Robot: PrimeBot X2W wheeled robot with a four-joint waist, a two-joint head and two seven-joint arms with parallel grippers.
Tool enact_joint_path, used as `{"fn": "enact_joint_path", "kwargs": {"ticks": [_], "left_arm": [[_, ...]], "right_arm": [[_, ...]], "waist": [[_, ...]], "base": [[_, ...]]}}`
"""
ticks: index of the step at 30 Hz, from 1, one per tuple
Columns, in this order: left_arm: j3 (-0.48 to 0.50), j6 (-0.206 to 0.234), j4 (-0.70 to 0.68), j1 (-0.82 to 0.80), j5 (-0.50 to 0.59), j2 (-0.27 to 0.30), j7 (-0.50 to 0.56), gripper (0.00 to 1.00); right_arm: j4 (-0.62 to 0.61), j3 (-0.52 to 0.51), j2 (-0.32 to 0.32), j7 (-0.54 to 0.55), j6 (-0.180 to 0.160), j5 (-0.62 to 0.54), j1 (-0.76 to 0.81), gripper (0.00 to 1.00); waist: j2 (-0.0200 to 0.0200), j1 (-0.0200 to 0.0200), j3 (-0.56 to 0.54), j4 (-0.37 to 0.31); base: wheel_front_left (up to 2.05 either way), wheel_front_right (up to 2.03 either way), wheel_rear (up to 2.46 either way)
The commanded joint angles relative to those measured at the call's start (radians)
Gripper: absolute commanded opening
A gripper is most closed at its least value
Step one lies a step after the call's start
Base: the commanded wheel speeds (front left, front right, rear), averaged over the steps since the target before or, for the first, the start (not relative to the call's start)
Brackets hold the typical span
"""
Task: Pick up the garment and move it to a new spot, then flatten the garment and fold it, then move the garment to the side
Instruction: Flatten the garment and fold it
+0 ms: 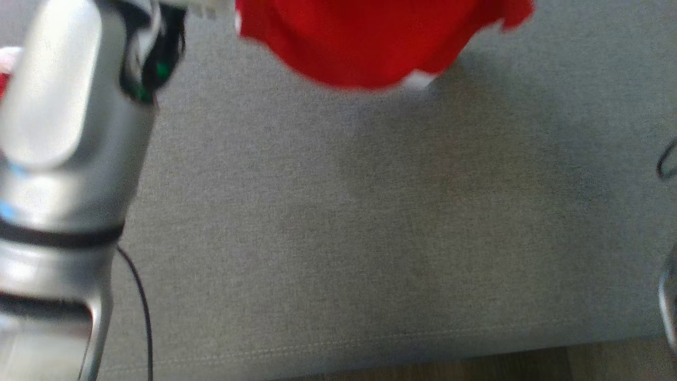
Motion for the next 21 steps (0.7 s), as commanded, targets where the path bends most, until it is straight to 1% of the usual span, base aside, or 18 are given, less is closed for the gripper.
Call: {"fn": "enact_joint_path", "kwargs": {"ticks": [1, 4, 7, 9, 11, 13, 14, 15, 18, 21], "left_arm": [[0.042, -0.004, 0.012, -0.069, 0.002, 0.026, -0.012, 0.00], [0.045, -0.019, 0.181, -0.191, 0.012, -0.002, -0.051, 0.00], [0.049, -0.031, 0.327, -0.289, 0.026, -0.028, -0.080, 0.00], [0.050, -0.037, 0.408, -0.333, 0.040, -0.042, -0.088, 0.00], [0.058, -0.042, 0.477, -0.354, 0.042, -0.060, -0.091, 0.00], [0.064, -0.045, 0.528, -0.346, 0.053, -0.072, -0.092, 0.00], [0.056, -0.047, 0.577, -0.317, 0.078, -0.079, -0.092, 0.00], [0.051, -0.047, 0.611, -0.297, 0.086, -0.083, -0.092, 0.00], [0.060, -0.044, 0.707, -0.238, 0.078, -0.102, -0.092, 0.00], [0.080, -0.042, 0.802, -0.191, 0.045, -0.122, -0.093, 0.00]], "right_arm": [[0.004, 0.024, 0.002, -0.018, -0.001, -0.007, -0.056, 0.00], [0.162, 0.046, 0.020, -0.087, -0.001, -0.022, -0.197, 0.00], [0.313, 0.053, 0.057, -0.166, -0.001, -0.030, -0.308, 0.00], [0.414, 0.069, 0.087, -0.204, -0.001, -0.042, -0.352, 0.00], [0.517, 0.092, 0.113, -0.219, -0.001, -0.052, -0.374, 0.00], [0.618, 0.117, 0.137, -0.225, -0.001, -0.052, -0.379, 0.00], [0.712, 0.144, 0.156, -0.231, -0.001, -0.044, -0.365, 0.00], [0.757, 0.154, 0.163, -0.231, -0.001, -0.038, -0.354, 0.00], [0.868, 0.173, 0.178, -0.237, -0.001, -0.010, -0.320, 0.00], [0.946, 0.190, 0.185, -0.248, -0.001, 0.018, -0.286, 0.00]], "waist": [[0.0000, -0.0001, 0.015, 0.005], [0.0000, -0.0001, 0.021, 0.013], [0.0000, -0.0001, 0.022, 0.016], [0.0000, -0.0001, 0.021, 0.016], [0.0000, -0.0001, 0.026, 0.015], [0.0000, -0.0001, 0.032, 0.014], [0.0000, -0.0001, 0.035, 0.014], [0.0000, -0.0001, 0.036, 0.014], [0.0000, -0.0001, 0.041, 0.015], [0.0000, -0.0001, 0.043, 0.019]], "base": [[0.00, 0.00, 0.00], [0.00, 0.00, 0.00], [0.00, 0.00, 0.00], [0.00, 0.00, 0.00], [0.00, 0.00, 0.00], [0.00, 0.00, 0.00], [0.00, 0.00, 0.00], [0.00, 0.00, 0.00], [0.00, 0.00, 0.00], [0.00, 0.00, 0.00]]}}
